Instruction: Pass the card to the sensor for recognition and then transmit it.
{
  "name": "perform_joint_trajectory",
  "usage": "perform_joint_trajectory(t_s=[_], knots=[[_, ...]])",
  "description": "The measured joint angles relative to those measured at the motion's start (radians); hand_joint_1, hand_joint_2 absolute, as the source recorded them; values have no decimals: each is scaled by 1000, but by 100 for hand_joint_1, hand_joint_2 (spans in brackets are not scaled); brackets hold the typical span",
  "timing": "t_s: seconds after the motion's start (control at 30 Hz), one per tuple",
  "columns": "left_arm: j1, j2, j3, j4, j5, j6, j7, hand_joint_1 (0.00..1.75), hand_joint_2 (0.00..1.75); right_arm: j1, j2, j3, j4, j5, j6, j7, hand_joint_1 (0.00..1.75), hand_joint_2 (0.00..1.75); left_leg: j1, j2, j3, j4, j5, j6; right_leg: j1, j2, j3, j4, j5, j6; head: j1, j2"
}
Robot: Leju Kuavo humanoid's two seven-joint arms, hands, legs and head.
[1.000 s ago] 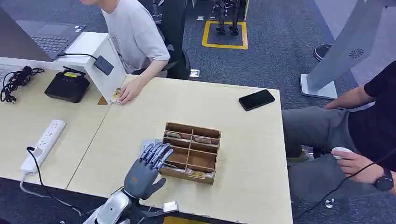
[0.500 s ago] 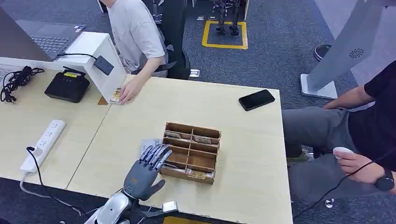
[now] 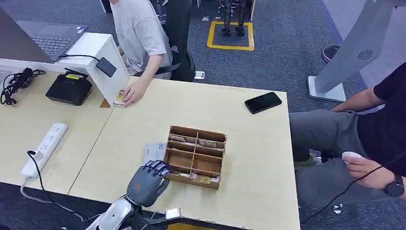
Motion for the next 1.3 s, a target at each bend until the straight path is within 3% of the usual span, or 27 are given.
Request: perform_joint_trajectory(t_s=[0.8,0.9,1.0,1.1,1.3], knots=[[-14,1,-15,0,37,-9,-17,175,175,-2,0,1,0,-13,2,-3,0,175,0,0,0,0,0,0,0,0,0,0,0,0,0,0],[-14,1,-15,0,102,-17,-52,175,175,-2,0,2,0,-18,3,-2,0,175,0,0,0,0,0,0,0,0,0,0,0,0,0,0],[-13,-9,-18,-15,278,-37,-160,175,175,-2,0,8,0,-25,3,-2,0,175,0,0,0,0,0,0,0,0,0,0,0,0,0,0],[-26,-8,-48,-104,339,-52,-229,175,175,-3,0,13,0,-32,3,-4,0,175,0,0,0,0,1,1,0,0,0,0,0,0,0,0],[-173,57,-45,-366,388,-76,-180,175,175,-3,0,21,0,-50,1,-16,0,175,0,0,-1,0,2,1,0,0,0,1,2,-1,0,0]])
